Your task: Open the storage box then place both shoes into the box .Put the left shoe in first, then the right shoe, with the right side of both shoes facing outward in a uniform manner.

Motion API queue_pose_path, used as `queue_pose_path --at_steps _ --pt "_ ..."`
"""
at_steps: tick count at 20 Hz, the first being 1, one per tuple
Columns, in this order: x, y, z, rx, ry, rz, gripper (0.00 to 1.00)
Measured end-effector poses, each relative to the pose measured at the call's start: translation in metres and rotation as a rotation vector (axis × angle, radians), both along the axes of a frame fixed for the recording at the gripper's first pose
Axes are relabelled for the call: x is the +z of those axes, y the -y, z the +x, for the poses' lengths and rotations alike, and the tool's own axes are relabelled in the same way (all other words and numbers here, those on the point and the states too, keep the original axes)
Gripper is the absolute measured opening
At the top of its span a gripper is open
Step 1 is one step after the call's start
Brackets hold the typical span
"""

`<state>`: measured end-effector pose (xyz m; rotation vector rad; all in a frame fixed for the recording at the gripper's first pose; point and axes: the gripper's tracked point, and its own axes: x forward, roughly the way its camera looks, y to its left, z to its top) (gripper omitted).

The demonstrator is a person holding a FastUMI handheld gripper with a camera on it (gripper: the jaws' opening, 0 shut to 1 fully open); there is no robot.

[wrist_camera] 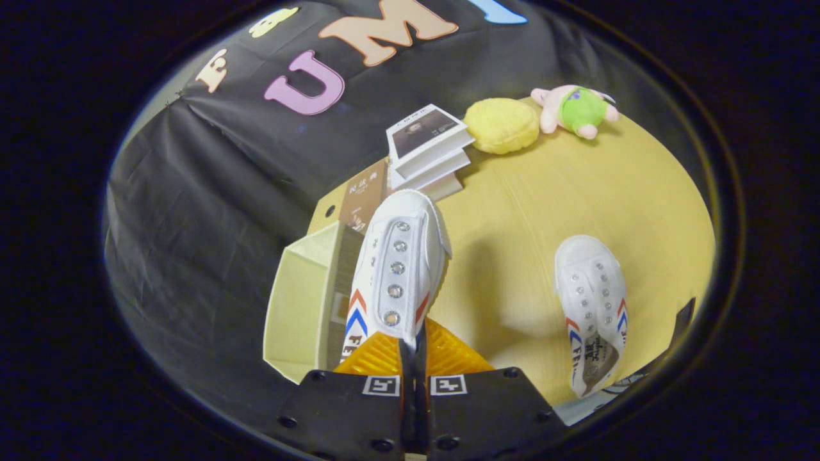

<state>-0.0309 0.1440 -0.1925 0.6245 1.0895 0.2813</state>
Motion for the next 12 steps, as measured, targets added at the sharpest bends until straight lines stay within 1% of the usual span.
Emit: queue_pose_path --at_steps 5,8,12 --pt "0.045 -0.049 0.019 -0.002 0.042 0.06 0.03" --pt "0.054 -0.086 0.023 0.035 0.054 0.079 0.03" --pt "0.046 -0.139 0.014 0.103 0.039 0.082 0.03"
